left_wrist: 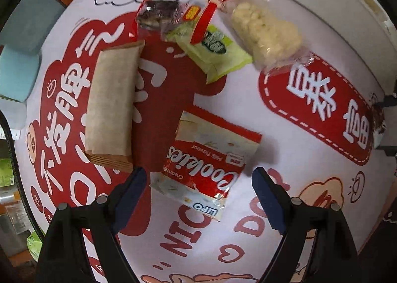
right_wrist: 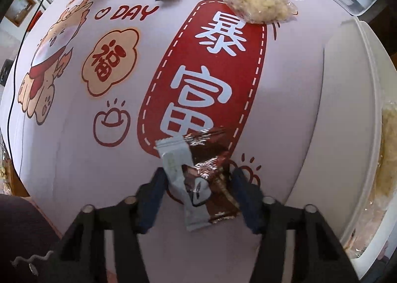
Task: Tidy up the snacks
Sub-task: 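Grasp the brown chocolate wrapper with the right tool while the left tool grasps the red Coolies bag, then carry the chocolate and Coolies bag over the white tray, then open both tools to release the two snacks into the tray, then withdraw both tools from the tray toward the remaining snacks, then reach the right tool to the clear puffed-snack bag while the left tool reaches the tan bar, then close the right tool on the puffed-snack bag while the left tool grasps the tan bar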
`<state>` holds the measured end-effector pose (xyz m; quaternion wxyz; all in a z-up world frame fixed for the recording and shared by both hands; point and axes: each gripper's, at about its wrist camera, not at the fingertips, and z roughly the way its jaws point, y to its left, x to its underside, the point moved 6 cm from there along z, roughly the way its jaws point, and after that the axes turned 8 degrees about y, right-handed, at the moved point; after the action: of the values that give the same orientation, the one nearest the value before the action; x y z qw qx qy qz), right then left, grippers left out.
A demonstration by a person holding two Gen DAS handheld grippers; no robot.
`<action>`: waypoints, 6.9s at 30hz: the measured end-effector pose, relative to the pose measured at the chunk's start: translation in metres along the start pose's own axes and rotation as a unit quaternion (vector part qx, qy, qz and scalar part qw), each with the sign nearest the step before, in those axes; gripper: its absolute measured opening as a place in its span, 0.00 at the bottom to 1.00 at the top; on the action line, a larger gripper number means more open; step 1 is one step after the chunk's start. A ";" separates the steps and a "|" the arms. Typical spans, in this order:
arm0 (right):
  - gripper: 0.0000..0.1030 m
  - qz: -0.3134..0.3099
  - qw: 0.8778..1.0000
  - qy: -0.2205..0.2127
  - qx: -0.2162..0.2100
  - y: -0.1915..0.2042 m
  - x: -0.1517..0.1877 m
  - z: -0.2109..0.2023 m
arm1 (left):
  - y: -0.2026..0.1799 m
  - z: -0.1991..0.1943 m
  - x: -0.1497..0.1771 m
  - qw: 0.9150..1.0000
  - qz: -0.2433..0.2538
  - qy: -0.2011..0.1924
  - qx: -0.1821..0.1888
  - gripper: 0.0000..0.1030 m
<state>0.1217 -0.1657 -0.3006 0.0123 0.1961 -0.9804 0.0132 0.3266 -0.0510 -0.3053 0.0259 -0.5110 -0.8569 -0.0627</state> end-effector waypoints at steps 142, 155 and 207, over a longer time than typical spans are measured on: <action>0.46 0.157 0.933 -0.311 -0.087 -0.105 0.075 -0.189 | -0.163 -0.265 0.113 0.881 -0.422 -0.161 -0.142 0.86; 0.46 0.216 0.929 -0.291 -0.081 -0.091 -0.026 -0.232 | -0.038 -0.291 0.099 0.912 -0.307 -0.174 -0.208 0.86; 0.56 0.399 0.916 -0.037 0.011 -0.121 -0.197 -0.017 | 0.139 0.002 -0.040 0.974 -0.225 -0.034 -0.004 0.86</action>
<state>0.3503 -0.2010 -0.2865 -0.0322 -0.2104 -0.9769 0.0205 0.4676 -0.0205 -0.3001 -0.0198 -0.3068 -0.9500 -0.0535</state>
